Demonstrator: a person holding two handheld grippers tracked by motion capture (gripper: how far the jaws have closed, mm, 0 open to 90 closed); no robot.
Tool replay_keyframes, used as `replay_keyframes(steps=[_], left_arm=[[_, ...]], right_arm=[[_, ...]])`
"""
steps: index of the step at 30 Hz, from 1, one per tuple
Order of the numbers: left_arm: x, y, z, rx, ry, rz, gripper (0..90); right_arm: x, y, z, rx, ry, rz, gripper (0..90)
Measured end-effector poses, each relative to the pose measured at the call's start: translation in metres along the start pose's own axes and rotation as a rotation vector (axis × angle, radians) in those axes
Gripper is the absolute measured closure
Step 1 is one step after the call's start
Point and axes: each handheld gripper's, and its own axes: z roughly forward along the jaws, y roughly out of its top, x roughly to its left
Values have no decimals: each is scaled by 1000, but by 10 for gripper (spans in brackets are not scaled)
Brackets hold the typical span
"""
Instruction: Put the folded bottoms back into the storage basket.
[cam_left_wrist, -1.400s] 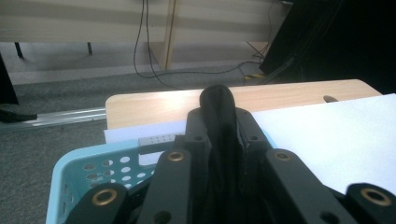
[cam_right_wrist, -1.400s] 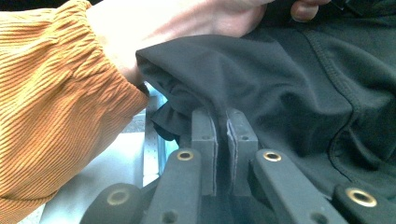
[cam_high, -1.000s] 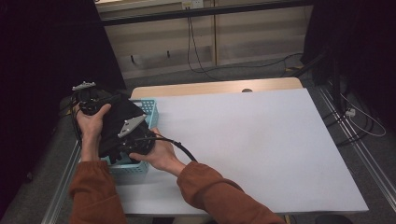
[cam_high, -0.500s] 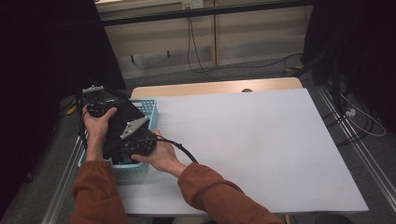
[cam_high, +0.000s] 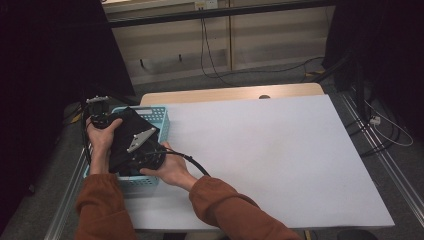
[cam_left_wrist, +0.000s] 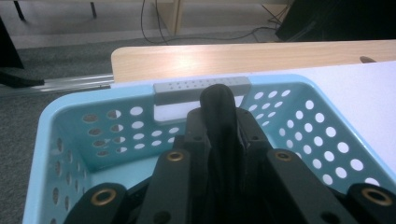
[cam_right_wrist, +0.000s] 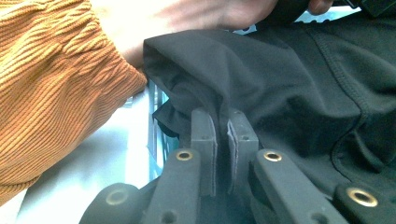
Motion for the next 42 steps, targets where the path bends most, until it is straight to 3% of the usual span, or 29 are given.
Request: replay_keyframes(steps=[13, 15, 28, 34, 37, 42], left_arm=[[8, -7, -1, 9, 35, -22, 775], [11, -8, -2, 31, 38, -18, 773], [19, -15, 0, 54, 64, -41, 767], [20, -17, 2, 57, 65, -29, 765], [22, -18, 2, 51, 77, -54, 749], [19, -17, 1, 40, 100, -32, 686]], right_arm=[[-3, -1, 8, 3, 16, 12, 840], [-3, -1, 9, 3, 20, 12, 839], [-5, 0, 12, 2, 27, 22, 834], [-5, 1, 13, 9, 24, 21, 829], [-6, 1, 14, 5, 26, 25, 827], [-6, 2, 15, 7, 21, 25, 821]])
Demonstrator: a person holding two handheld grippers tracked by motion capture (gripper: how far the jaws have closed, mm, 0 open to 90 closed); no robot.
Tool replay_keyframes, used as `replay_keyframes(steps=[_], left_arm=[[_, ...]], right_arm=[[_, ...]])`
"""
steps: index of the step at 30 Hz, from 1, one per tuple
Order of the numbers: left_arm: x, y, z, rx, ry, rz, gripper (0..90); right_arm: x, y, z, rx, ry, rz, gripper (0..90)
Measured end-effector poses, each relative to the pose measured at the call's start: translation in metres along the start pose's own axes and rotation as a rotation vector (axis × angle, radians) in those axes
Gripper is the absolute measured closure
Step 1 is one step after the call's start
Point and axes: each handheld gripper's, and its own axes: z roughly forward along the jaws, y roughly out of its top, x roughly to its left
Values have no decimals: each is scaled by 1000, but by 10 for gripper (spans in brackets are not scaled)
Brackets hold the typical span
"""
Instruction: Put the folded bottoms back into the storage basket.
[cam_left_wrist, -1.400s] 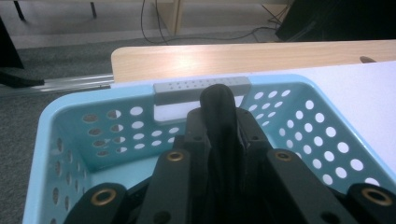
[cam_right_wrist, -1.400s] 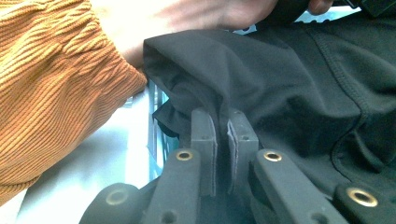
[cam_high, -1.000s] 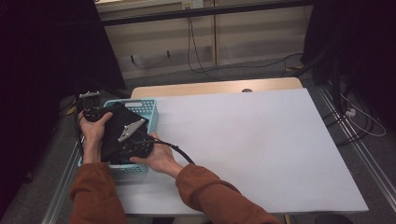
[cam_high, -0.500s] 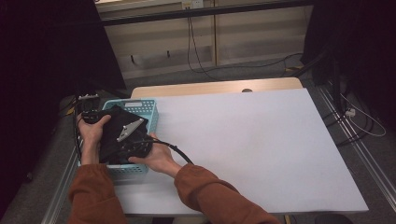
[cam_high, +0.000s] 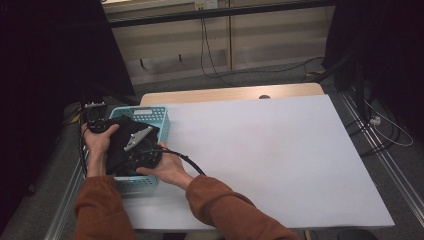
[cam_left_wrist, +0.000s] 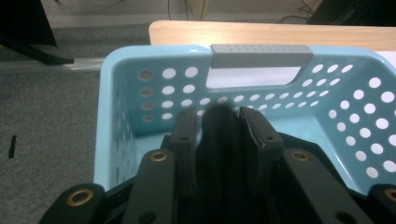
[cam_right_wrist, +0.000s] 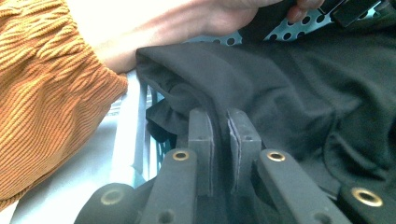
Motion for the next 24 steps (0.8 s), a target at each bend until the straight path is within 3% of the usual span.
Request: replay_keyframes(steps=[4, 5, 10, 11, 14, 16, 24], left_arm=[[-1, 1, -1, -20, 9, 2, 645], [-1, 1, -1, -20, 19, 8, 576], [0, 1, 0, -16, 36, 4, 475], [0, 1, 0, -24, 37, -9, 405], [-1, 1, 0, -35, 26, -6, 368], [-1, 1, 0, -31, 38, -2, 283], [-1, 2, -3, -40, 27, -15, 185]], right_arm=[[-1, 0, 0, -3, 10, 5, 807], [-1, 0, -1, -6, 12, 12, 760], [-3, 0, -2, -13, 1, 22, 649], [-3, 0, -3, -15, 5, 29, 638], [-5, 0, -4, -16, 0, 29, 601], [-6, -1, -6, -19, 0, 36, 579], [-9, -3, -11, -19, 7, 51, 431]])
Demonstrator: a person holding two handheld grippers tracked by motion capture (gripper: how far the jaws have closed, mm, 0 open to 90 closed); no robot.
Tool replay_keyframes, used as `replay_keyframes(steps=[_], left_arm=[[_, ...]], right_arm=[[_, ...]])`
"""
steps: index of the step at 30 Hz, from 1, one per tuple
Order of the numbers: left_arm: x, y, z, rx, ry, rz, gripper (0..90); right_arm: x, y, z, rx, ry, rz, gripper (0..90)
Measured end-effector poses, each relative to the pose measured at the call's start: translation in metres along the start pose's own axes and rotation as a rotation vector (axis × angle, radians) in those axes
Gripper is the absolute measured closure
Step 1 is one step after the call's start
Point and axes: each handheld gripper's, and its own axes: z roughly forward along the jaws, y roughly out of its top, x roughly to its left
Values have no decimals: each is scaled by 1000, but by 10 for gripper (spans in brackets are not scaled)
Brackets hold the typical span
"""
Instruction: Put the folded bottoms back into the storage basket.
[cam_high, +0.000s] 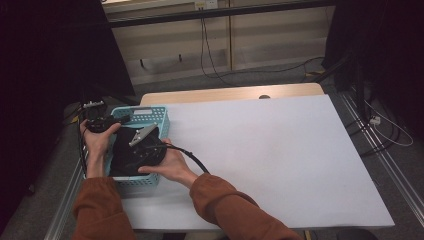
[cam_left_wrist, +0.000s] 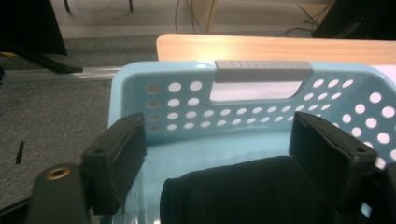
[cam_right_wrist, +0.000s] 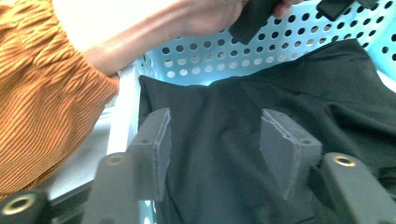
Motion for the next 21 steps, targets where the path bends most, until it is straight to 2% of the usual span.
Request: replay_keyframes(steps=[2, 5, 6, 9, 11, 16, 17, 18, 19, 21], left_arm=[[-2, 2, -3, -11, 4, -2, 131], [-6, 4, -7, -37, 22, 16, 88], [-7, 5, -9, -48, 12, 19, 81], [-8, 6, -11, -50, 18, 14, 57], [-9, 6, -12, -57, 6, 6, 46], [-12, 7, -15, -45, -3, 16, 44], [-13, 7, -16, -50, -18, 13, 44], [-15, 7, -19, -60, -44, 45, 44], [-15, 7, -19, -60, -44, 45, 44], [-19, 7, -21, -78, -40, 76, 42]], right_arm=[[-1, 0, -1, -5, -4, 1, 420], [-3, 2, -8, -22, -20, 12, 380], [-4, 2, -9, -26, -22, 13, 368], [-5, 2, -11, -31, -27, 19, 338], [-6, 1, -13, -31, -42, 32, 287], [-6, 0, -17, -41, -62, 35, 226], [-6, 0, -19, -42, -75, 39, 193], [-6, 0, -20, -45, -76, 41, 188], [-6, 0, -20, -45, -76, 41, 188], [-7, 0, -22, -44, -84, 46, 159]])
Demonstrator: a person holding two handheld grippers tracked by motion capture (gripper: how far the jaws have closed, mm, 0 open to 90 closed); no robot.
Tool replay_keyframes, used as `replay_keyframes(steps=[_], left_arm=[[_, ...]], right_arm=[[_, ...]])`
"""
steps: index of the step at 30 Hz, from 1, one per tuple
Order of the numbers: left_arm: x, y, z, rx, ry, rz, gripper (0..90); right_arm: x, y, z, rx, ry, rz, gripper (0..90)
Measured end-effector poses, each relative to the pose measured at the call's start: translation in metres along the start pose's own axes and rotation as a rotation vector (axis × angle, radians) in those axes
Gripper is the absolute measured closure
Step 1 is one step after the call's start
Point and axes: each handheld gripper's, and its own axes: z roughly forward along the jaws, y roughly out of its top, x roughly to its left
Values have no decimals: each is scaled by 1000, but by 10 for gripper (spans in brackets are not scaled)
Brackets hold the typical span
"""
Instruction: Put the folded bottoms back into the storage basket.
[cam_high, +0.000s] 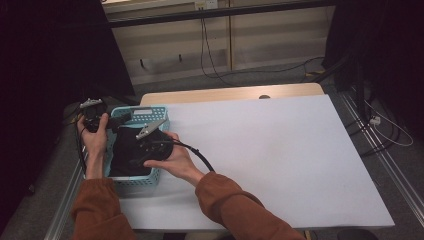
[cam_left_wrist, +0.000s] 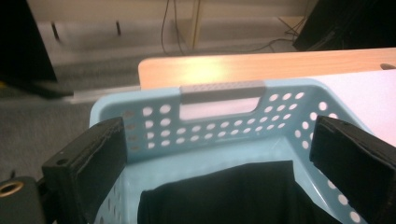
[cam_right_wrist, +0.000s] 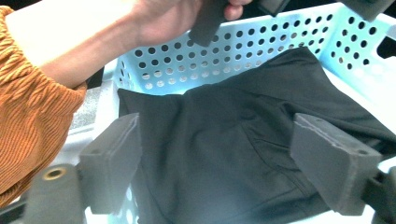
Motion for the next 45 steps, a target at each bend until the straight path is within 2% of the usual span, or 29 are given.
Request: replay_keyframes(steps=[2, 4, 8, 11, 14, 16, 18, 20, 22, 25, 28, 30, 33, 39, 42, 45], left_arm=[[-4, 2, -1, 3, 22, -7, 40], [-9, 2, -4, 3, 27, 15, 42], [-18, -2, -13, -6, 47, 26, 42], [-23, -5, -19, -18, 35, 28, 42], [-28, -9, -22, -32, -20, -16, 45], [-31, -9, -26, -40, -10, 7, 45], [-34, -8, -31, -40, -11, 9, 44], [-37, -7, -35, -42, -26, 14, 44], [-42, -8, -38, -48, -12, 37, 44], [-48, -11, -42, -51, -16, 58, 44], [-52, -15, -46, -44, -29, 47, 44], [-54, -16, -49, -37, -26, 66, 44], [-57, -19, -54, -55, -29, 68, 44], [-61, -29, -65, -57, -4, 98, 44], [-63, -34, -70, -67, -4, 95, 44], [-65, -36, -76, -79, -22, 81, 44]], right_arm=[[-1, 0, -2, -2, -4, 5, 147], [-3, -1, -5, -8, -1, 13, 132], [-6, -4, -11, -16, -27, 11, 114], [-8, -5, -14, -16, -48, 7, 108], [-9, -5, -17, -15, -62, 3, 102], [-10, -6, -19, -22, -68, 6, 97], [-12, -7, -22, -33, -78, 10, 79], [-13, -8, -23, -25, -120, -5, 73], [-13, -10, -25, -19, -151, -16, 73], [-13, -13, -28, -27, -160, -6, 72], [-14, -17, -32, -32, -169, 1, 66], [-14, -19, -34, -41, -176, 6, 64], [-13, -23, -38, -47, -188, 6, 64], [-14, -31, -43, -58, -190, 28, 64], [-13, -34, -44, -58, -189, 31, 62], [-12, -37, -45, -57, -199, 41, 61]])
